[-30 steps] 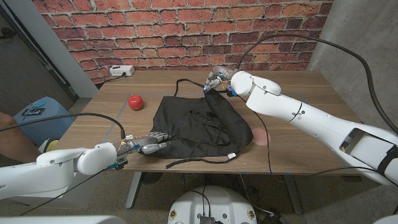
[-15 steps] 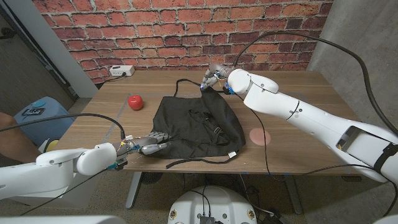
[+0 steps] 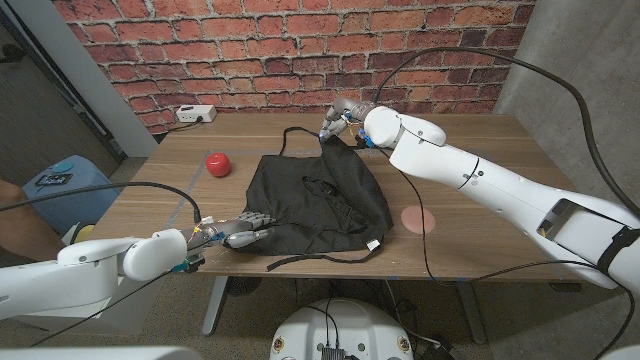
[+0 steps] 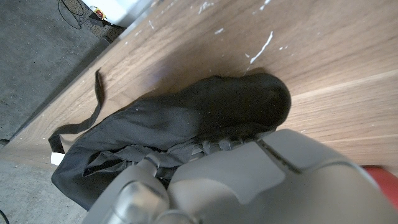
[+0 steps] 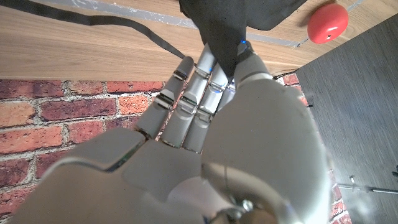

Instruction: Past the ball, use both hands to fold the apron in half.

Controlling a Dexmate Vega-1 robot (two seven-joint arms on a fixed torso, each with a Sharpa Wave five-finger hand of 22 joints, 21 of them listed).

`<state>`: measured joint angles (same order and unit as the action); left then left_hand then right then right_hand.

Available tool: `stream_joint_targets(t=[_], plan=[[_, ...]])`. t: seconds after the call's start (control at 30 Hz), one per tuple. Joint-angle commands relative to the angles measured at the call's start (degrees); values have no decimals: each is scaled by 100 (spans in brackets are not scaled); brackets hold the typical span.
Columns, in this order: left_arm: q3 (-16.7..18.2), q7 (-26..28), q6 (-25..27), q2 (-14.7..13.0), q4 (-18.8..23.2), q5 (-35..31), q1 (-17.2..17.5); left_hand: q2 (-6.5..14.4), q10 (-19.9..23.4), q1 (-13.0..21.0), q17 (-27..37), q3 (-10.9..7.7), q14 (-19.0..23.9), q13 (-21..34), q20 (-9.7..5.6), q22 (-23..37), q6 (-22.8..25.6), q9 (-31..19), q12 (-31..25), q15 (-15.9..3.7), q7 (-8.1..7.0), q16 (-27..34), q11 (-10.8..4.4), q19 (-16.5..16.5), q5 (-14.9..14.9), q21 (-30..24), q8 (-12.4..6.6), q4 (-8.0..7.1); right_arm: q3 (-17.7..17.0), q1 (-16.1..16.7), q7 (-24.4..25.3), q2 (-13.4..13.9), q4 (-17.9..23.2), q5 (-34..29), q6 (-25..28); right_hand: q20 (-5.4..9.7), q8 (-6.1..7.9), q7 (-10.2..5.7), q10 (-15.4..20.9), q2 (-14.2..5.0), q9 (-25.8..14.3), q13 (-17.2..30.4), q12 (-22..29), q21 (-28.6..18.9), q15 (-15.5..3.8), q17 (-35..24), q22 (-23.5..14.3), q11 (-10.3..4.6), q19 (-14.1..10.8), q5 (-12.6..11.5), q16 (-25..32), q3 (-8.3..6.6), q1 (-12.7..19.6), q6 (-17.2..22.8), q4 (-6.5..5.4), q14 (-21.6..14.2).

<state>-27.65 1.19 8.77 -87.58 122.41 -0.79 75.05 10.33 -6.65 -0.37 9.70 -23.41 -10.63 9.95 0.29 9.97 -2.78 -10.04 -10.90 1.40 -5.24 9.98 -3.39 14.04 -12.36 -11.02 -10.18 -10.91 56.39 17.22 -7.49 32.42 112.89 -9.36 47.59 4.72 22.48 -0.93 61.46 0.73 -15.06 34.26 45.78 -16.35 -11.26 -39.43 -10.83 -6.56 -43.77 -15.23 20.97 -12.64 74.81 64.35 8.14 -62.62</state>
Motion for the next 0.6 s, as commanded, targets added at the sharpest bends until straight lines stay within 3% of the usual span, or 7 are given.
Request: stream_joint_targets(t=[0.03, 0.1, 0.5, 0.6], plan=[[0, 72, 21, -71, 30, 32, 23, 1, 28, 43, 29, -52, -208, 27, 351, 16, 7, -17, -31, 9, -15, 45, 6, 528, -21, -31, -32, 13, 30, -104, -64, -98, -34, -1, -66, -33, 29, 71, 8, -23, -9, 38, -20, -31, -251, -41, -7, 49, -41, 4, -29, 29, 67, 8, 18, -49], [13, 157, 39, -139, 72, 89, 51, 1, 24, 43, 29, -53, -209, 27, 351, 16, 10, -17, -30, 8, -13, 45, 12, 528, -20, -31, -33, 13, 36, -121, -73, -115, -48, -1, -66, -30, 28, 64, -5, -27, -15, 55, -17, -30, -250, -50, -7, 51, -37, 5, -41, 34, 71, 2, 18, -51], [1443, 240, 233, -140, 248, 98, 1350, -2, 33, 47, 28, -74, -206, 27, 353, 15, 14, -17, -34, 5, -11, 45, 1, 522, -17, -31, -35, 17, 69, -243, -131, -250, -223, 48, -101, -45, 19, 71, -7, -48, -23, 67, -31, -32, -251, -103, -8, 78, -32, 13, -100, 63, 85, -9, 12, -65], [1600, 251, 267, -140, 271, 92, 1475, -3, 40, 50, 27, -81, -207, 27, 354, 15, 15, -17, -36, 6, -7, 45, 6, 521, -16, -31, -36, 19, 78, -250, -134, -265, -251, 57, -107, -47, 15, 65, -3, -53, -19, 61, -38, -33, -251, -117, -8, 69, -31, 15, -114, 70, 88, -9, 11, -66]])
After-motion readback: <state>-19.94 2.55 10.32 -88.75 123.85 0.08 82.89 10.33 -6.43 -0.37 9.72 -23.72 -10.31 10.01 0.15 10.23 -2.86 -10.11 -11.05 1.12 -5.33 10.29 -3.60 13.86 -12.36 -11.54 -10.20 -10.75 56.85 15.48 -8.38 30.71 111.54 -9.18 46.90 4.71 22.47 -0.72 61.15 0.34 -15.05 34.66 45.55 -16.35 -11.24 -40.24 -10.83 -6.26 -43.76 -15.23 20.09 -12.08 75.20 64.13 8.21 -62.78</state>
